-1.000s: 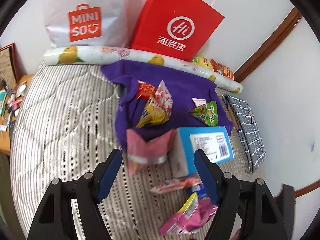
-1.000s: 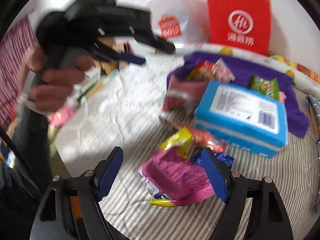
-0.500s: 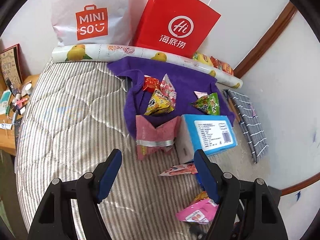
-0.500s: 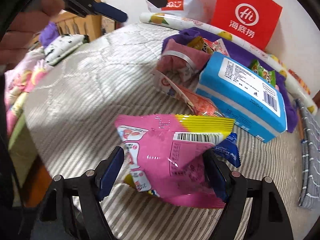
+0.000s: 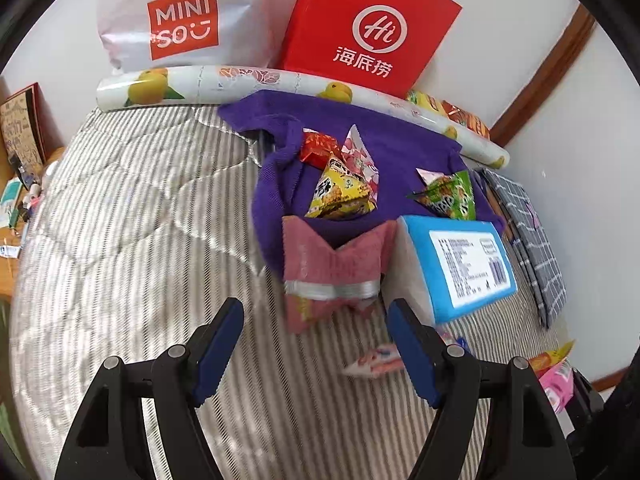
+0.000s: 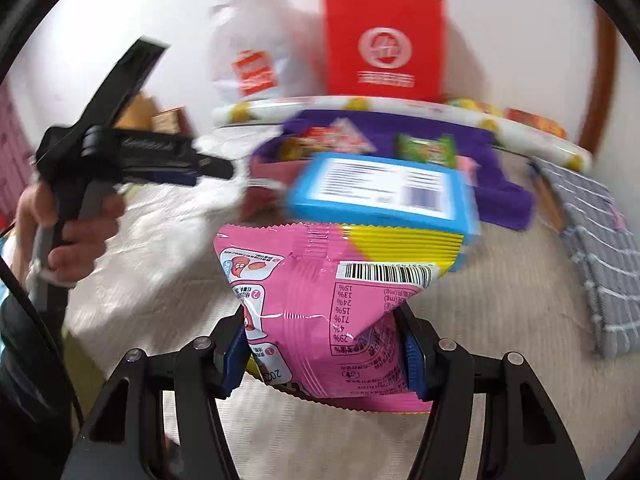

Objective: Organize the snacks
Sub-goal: 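Grasp the pink paper cup with the left tool while the right tool lifts the pink bag toward the towel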

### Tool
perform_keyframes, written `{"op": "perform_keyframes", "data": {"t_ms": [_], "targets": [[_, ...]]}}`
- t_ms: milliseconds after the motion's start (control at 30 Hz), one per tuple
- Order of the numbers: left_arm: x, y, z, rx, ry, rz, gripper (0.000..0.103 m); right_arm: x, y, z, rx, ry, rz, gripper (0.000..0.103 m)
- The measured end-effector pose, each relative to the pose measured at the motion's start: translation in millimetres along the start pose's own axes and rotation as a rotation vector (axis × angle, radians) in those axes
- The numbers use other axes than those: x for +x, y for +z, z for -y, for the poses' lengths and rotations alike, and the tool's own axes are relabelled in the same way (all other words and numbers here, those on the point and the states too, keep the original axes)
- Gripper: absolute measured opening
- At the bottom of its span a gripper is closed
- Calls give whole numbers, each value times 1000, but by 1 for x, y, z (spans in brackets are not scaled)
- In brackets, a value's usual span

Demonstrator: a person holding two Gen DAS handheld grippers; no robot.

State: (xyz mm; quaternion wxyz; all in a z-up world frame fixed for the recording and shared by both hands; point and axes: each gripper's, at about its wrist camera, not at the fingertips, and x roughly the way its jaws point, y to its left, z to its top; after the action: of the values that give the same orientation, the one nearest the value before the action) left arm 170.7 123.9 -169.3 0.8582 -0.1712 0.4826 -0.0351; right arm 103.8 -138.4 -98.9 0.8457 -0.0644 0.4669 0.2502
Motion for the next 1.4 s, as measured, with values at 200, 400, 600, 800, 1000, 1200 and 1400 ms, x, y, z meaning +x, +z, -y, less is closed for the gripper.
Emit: {"op": "perform_keyframes", "data": {"t_ms": [200,400,600,800,1000,1200,1400], "targets": [[28,6,5,-17,-12,-25,74,7,-14,49,121,-74,-40,62],[49,10,11,-30,-11,-42,74,21,-22,72,184,-87,-61,62],[54,9,12,-27,-5,-24,59,18,-28,79,194,-97,-59,62],[33,3,4,-48,-21,-18,53,6,-23,80,214,-106,-31,62],[-5,7,0,-26,-42,1,53,-12,-7,75,243,-109,22,62],[-42,25,15,44,-94,39,53,-25,25,66,284,-115,91,62],[-56,37,33,115,-158,51,53,-31,47,59,344,-104,146,62]]}}
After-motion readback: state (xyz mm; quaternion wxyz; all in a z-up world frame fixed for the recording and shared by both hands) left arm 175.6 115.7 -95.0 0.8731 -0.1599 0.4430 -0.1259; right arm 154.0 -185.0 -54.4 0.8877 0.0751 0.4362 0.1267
